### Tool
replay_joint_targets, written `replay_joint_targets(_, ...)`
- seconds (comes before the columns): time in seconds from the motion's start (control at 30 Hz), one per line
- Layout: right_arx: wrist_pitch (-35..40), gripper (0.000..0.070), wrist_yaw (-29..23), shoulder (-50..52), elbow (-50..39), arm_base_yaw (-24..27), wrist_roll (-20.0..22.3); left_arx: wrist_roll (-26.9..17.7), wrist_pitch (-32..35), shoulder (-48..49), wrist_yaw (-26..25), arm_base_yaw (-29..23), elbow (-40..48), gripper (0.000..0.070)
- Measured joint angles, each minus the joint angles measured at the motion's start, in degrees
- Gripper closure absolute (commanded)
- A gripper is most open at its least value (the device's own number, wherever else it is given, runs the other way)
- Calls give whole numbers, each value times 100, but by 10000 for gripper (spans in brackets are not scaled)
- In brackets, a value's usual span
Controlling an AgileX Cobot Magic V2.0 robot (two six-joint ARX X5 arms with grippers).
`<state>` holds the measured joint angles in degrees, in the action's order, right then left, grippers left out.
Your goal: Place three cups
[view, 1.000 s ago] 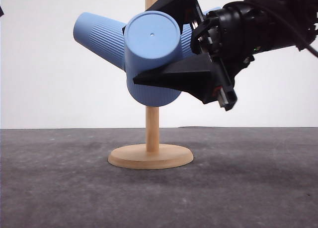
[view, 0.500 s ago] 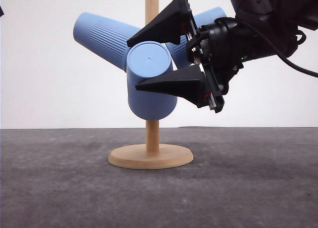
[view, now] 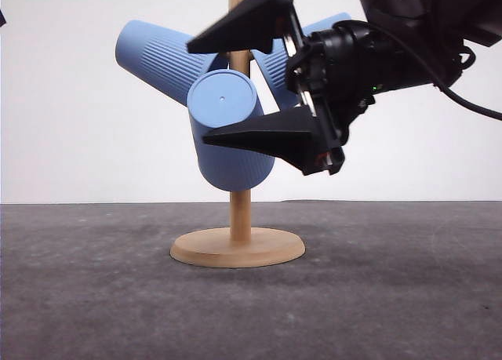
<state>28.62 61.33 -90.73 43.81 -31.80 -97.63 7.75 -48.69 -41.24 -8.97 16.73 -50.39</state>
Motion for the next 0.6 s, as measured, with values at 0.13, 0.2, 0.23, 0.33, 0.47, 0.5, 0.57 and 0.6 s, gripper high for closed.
replay_joint_targets(0.13, -840, 78, -47, 364, 0, -51, 474, 0, 0, 0, 0, 0, 0, 300)
replay_joint_targets(0.2, -1600, 79, -168, 688, 0, -28, 920, -2, -2, 0, 0, 0, 0, 300)
replay_joint_targets(0.23, -2071, 79, -253, 873, 0, 9, 1203, -1, -4, 4, 0, 0, 0, 300)
replay_joint_targets(0.33, -3528, 86, -572, 1442, 0, 172, 2153, 0, -10, 29, 0, 0, 0, 300)
replay_joint_targets(0.47, -5322, 99, -1445, 2377, -2, 586, 3702, 0, -13, 79, 0, 0, 0, 300)
replay_joint_targets(0.5, -5727, 100, -1749, 2638, -2, 720, 4124, 0, -13, 79, 0, 0, 0, 300)
replay_joint_targets(0.57, -6410, 105, -2461, 3107, -2, 1001, 5089, -1, -8, 79, 0, 0, 0, 300)
replay_joint_targets(0.6, -6622, 105, -2814, 3258, -2, 1133, 5557, -2, 2, 77, 0, 0, 0, 300)
